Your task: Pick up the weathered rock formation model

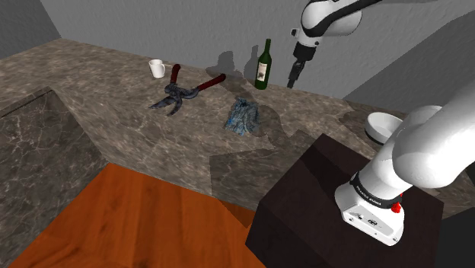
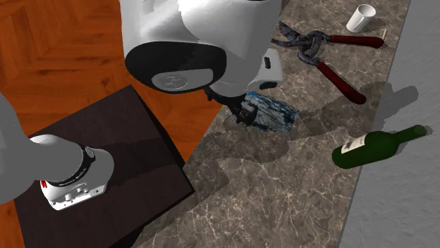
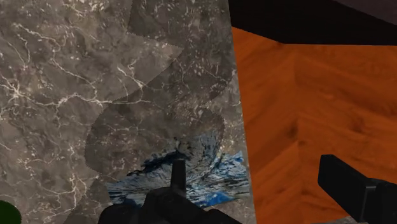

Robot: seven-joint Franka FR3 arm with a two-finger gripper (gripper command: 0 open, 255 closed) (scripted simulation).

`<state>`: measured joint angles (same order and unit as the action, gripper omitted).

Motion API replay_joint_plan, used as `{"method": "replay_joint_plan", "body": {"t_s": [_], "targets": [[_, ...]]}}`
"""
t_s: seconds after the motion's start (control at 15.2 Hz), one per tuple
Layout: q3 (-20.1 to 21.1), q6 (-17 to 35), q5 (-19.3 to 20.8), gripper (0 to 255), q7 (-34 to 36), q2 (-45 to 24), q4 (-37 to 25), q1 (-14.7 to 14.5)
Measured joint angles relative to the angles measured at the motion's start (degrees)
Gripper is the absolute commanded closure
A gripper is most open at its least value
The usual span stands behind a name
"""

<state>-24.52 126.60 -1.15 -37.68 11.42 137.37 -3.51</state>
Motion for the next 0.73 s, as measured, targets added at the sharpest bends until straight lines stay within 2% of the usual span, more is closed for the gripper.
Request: {"method": "replay_joint_plan", "body": {"t_s": [0.2,0.4,0.73], "targets": [[-1.9,3.4,-5.9,0,-6.8,-7.5,-3.6,-1.0],[-2.7,5.3,-13.2,0,-14.6,-15.7,-8.4,-0.6],[-0.3,6.1,-24.3,0,-25.5,-28.7,-18.0,2.7]]}}
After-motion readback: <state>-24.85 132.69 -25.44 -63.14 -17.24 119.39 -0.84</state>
